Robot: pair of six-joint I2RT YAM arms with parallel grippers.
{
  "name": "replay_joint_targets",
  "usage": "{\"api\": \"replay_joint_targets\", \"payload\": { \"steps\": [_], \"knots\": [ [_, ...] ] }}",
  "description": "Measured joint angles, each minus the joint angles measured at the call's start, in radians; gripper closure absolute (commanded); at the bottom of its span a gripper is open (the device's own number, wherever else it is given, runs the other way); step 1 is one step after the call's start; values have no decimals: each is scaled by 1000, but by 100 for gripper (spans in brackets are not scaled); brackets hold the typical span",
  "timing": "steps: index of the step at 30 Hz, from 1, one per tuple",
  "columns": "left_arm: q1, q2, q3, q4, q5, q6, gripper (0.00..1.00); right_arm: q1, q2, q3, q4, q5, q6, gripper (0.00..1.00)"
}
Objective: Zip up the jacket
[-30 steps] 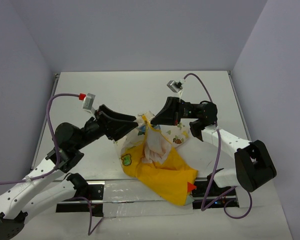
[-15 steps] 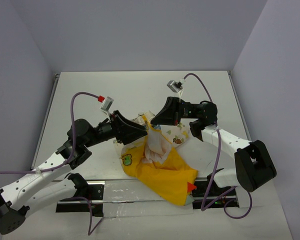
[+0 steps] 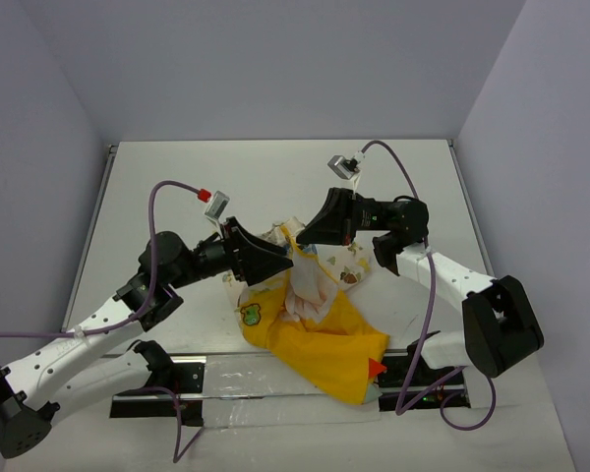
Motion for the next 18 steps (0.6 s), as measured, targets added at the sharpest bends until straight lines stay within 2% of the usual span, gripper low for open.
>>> {"api": "replay_joint_targets", "payload": {
  "steps": [12, 18],
  "knots": [
    [0, 54, 0, 64, -15, 4, 20, 0, 0, 0, 0, 0, 4, 100],
    [0, 94, -1, 120, -15, -13, 29, 0, 0, 0, 0, 0, 8, 100]
  ]
}}
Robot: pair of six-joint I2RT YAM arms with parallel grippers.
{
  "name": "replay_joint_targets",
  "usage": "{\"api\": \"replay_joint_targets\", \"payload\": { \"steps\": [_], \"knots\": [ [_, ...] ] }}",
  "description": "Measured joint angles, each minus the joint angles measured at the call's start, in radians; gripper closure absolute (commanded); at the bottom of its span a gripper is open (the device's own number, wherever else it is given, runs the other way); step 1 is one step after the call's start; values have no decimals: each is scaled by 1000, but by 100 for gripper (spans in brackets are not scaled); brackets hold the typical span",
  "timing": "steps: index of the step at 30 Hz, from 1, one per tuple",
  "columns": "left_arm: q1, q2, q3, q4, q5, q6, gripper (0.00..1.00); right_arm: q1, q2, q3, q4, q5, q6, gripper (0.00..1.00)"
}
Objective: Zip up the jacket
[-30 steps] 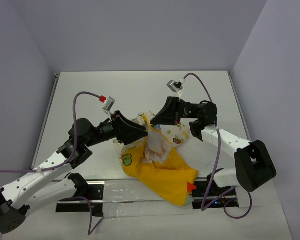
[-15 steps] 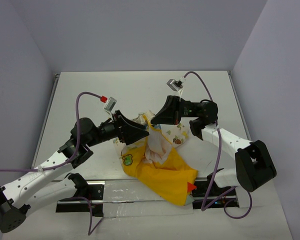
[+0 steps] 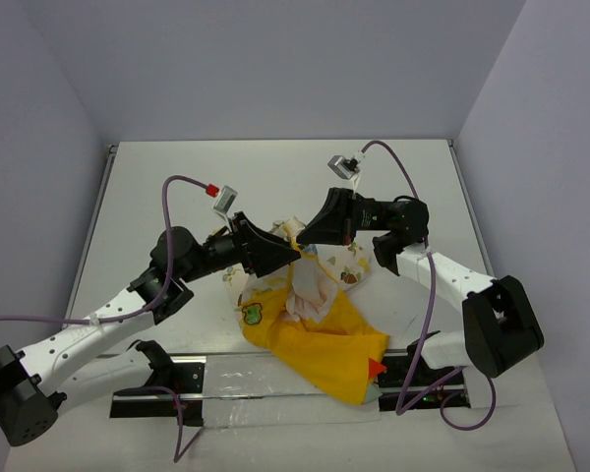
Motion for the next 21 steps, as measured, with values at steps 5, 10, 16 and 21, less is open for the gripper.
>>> {"api": "replay_joint_targets", "payload": {
  "steps": [5, 10, 16, 21],
  "knots": [
    [0, 0, -40, 74, -3, -29, 40, 0, -2, 1, 0, 0, 3, 100],
    [0, -14, -89, 134, -11, -60, 50, 0, -2, 1, 0, 0, 3, 100],
    [0, -59, -139, 202, -35, -91, 52, 0, -2, 1, 0, 0, 3, 100],
    [0, -61, -159, 261, -39, -121, 53, 0, -2, 1, 0, 0, 3, 100]
  ]
}}
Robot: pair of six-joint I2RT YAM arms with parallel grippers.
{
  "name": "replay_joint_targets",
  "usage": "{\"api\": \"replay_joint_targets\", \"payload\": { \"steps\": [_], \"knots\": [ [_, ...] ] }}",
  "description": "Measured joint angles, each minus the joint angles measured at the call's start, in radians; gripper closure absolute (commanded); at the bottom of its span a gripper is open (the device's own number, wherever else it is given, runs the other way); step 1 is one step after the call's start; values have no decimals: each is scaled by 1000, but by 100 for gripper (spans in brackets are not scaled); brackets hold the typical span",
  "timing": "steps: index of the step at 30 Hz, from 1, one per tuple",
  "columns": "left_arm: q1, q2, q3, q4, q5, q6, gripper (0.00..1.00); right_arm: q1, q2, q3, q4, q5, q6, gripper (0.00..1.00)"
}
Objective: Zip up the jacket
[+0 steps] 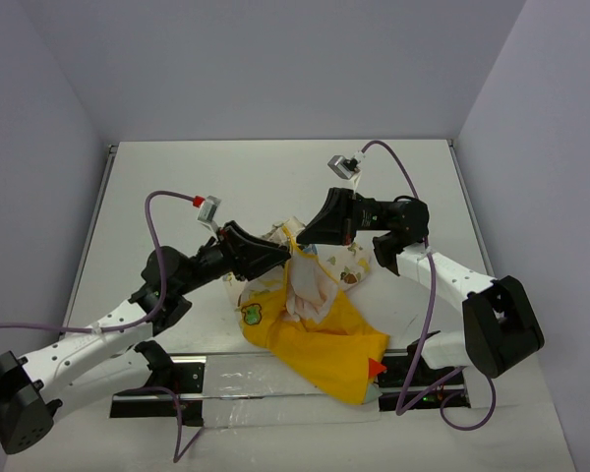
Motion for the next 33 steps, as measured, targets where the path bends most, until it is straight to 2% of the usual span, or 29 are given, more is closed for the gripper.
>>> {"api": "replay_joint_targets", "payload": {
  "steps": [3, 6, 10, 22, 26, 28, 33],
  "knots": [
    [0, 16, 0, 25, 0, -15, 47, 0, 0, 0, 0, 0, 0, 100],
    [0, 26, 0, 35, 0, -22, 33, 0, 0, 0, 0, 0, 0, 100],
    [0, 28, 0, 38, 1, -24, 26, 0, 0, 0, 0, 0, 0, 100],
    [-1, 13, 0, 30, -13, -34, 30, 0, 0, 0, 0, 3, -1, 100],
    [-1, 15, 0, 30, -14, -35, 26, 0, 0, 0, 0, 3, -1, 100],
    [-1, 23, 0, 33, -14, -37, 29, 0, 0, 0, 0, 3, -1, 100],
    [-1, 52, 0, 41, -13, -42, 43, 0, 0, 0, 0, 3, -1, 100]
  ]
}}
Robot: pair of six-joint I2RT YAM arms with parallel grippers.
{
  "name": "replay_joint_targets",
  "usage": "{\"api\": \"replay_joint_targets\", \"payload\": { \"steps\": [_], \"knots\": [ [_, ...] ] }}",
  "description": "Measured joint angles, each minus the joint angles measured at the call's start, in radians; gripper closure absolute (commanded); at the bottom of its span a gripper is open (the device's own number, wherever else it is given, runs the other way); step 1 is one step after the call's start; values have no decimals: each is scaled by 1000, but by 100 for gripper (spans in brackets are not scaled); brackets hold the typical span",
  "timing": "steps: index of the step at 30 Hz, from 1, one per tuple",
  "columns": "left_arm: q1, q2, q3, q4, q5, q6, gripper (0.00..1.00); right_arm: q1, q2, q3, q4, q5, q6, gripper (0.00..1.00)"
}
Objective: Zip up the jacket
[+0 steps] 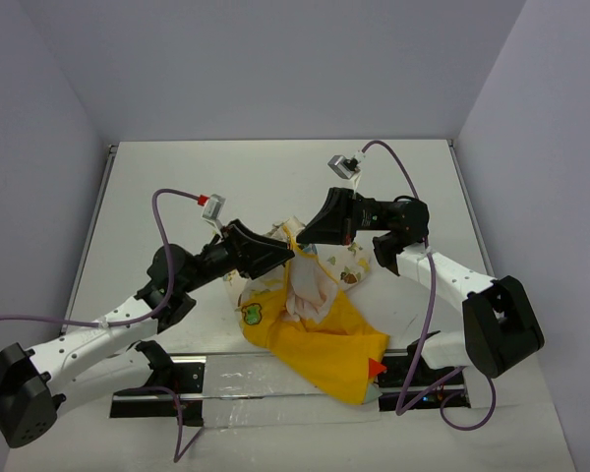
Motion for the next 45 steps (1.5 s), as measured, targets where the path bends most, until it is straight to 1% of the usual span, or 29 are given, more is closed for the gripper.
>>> {"api": "replay_joint_targets", "payload": {
  "steps": [4, 8, 11, 15, 17, 22, 24, 28, 30, 35, 39, 45],
  "knots": [
    [0, 1, -5, 4, -1, -4, 45, 0, 0, 0, 0, 0, 0, 100],
    [0, -13, -16, 4, -10, -4, 50, 0, 0, 0, 0, 0, 0, 100],
    [0, -30, -28, 4, -19, -3, 56, 0, 0, 0, 0, 0, 0, 100],
    [0, -34, -30, 5, -23, -2, 58, 0, 0, 0, 0, 0, 1, 100],
    [0, -33, -30, 5, -23, -2, 61, 0, 0, 0, 0, 0, 0, 100],
    [0, -26, -30, 7, -23, -4, 75, 0, 0, 0, 0, 0, 0, 100],
    [0, -22, -30, 6, -24, -4, 83, 0, -1, 0, 0, 0, 0, 100],
    [0, -16, -30, 5, -23, -6, 96, 0, -6, 0, 0, 0, -2, 100],
    [0, -14, -30, 4, -23, -5, 98, 0, -7, 0, 0, 0, -3, 100],
    [0, -8, -28, 5, -21, -9, 100, 0, -7, -1, 0, 0, -13, 100],
    [0, 15, -23, 13, -4, -20, 100, 0, -20, -13, -2, 9, -56, 100],
    [0, 20, -23, 49, 7, -58, 100, 0, -139, -54, -52, 66, -269, 100]
  ]
}}
